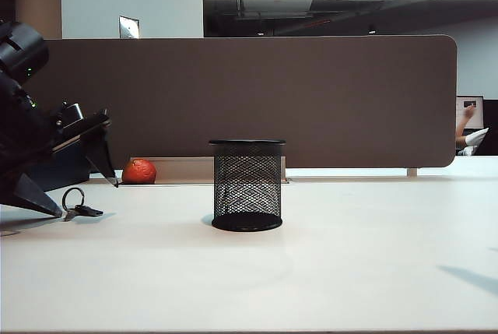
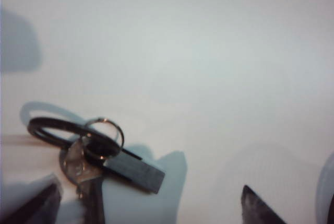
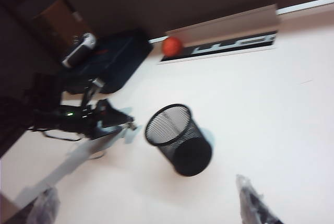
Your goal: Pick up a bunch of keys from the table, then put them into the black basket.
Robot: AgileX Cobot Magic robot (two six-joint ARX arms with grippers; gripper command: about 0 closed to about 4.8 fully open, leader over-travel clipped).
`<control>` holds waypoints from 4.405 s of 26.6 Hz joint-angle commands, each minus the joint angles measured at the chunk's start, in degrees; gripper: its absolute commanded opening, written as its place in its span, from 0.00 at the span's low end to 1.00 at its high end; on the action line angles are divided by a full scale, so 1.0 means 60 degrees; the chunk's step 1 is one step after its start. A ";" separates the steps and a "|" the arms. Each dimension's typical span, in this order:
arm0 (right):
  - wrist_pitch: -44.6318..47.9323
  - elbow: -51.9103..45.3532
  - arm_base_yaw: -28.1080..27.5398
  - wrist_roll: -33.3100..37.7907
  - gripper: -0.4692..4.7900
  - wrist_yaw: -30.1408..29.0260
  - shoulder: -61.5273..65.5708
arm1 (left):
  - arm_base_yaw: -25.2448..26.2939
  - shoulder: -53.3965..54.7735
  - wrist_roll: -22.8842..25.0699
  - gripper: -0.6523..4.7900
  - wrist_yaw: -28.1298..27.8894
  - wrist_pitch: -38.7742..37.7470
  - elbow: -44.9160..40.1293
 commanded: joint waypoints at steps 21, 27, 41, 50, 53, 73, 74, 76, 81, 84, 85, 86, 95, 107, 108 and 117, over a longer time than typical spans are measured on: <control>-0.0499 0.0044 0.0011 0.2091 0.95 -0.1971 0.0036 | 0.0004 0.0565 -0.0667 0.89 -0.0397 -0.0707 -0.0022; -0.0495 0.0044 0.0011 0.2091 0.95 -0.1963 0.0036 | 0.0000 0.0758 -0.0659 0.61 -0.0404 -0.0776 -0.0022; -0.0484 0.0044 0.0011 0.2098 0.95 -0.1963 0.0033 | -0.0004 0.1217 -0.0594 0.11 -0.0393 -0.0812 -0.0011; -0.0477 0.0044 0.0007 0.2095 0.95 -0.1971 0.0033 | 0.0004 0.1122 0.0124 0.11 0.0495 -0.0382 0.0022; -0.0477 0.0044 0.0011 0.2095 0.95 -0.1974 0.0029 | -0.0004 0.0780 0.0131 0.11 0.0838 -0.0036 0.0018; -0.0481 0.0044 0.0011 0.2055 0.95 -0.2368 0.0029 | -0.1042 -0.1865 -0.0025 0.11 0.5140 0.3005 0.0022; -0.0481 0.0044 0.0011 0.2055 0.95 -0.2368 0.0029 | -0.1311 -0.1865 -0.0168 0.11 0.5155 0.3238 0.0022; -0.0481 0.0040 0.0011 0.2055 0.95 -0.2368 0.0029 | -0.1738 -0.1865 -0.0200 0.11 0.5096 0.3508 0.0022; -0.0481 0.0040 0.0011 0.2014 0.95 -0.2368 0.0029 | -0.2473 -0.1840 -0.0087 0.11 0.4317 0.3734 0.0022; -0.0481 0.0040 0.0011 0.2014 0.95 -0.2368 0.0029 | -0.2648 -0.1614 -0.0091 0.11 0.3982 0.3759 0.0022; -0.0481 0.0040 0.0011 0.2011 0.95 -0.2368 0.0029 | -0.2674 -0.1526 -0.0095 0.11 0.3945 0.3759 0.0022; -0.0477 0.0040 0.0011 0.2014 0.95 -0.2368 0.0029 | -0.2674 -0.1373 -0.0091 0.11 0.3923 0.3759 0.0022; -0.0481 0.0040 0.0011 0.2014 0.95 -0.2415 0.0029 | -0.3155 -0.0506 0.0124 0.11 0.3646 0.3825 0.0022; -0.0481 0.0040 0.0011 0.2014 0.95 -0.2477 0.0025 | -0.3158 -0.0452 0.0393 0.11 0.3031 0.3869 0.0022; -0.0481 0.0040 0.0011 0.2014 0.95 -0.2481 0.0025 | -0.3158 -0.0452 0.0419 0.12 0.3038 0.3869 0.0022; -0.0481 0.0040 0.0011 0.2014 0.95 -0.2481 0.0025 | -0.3158 -0.0452 0.0444 0.29 0.3158 0.3916 0.0022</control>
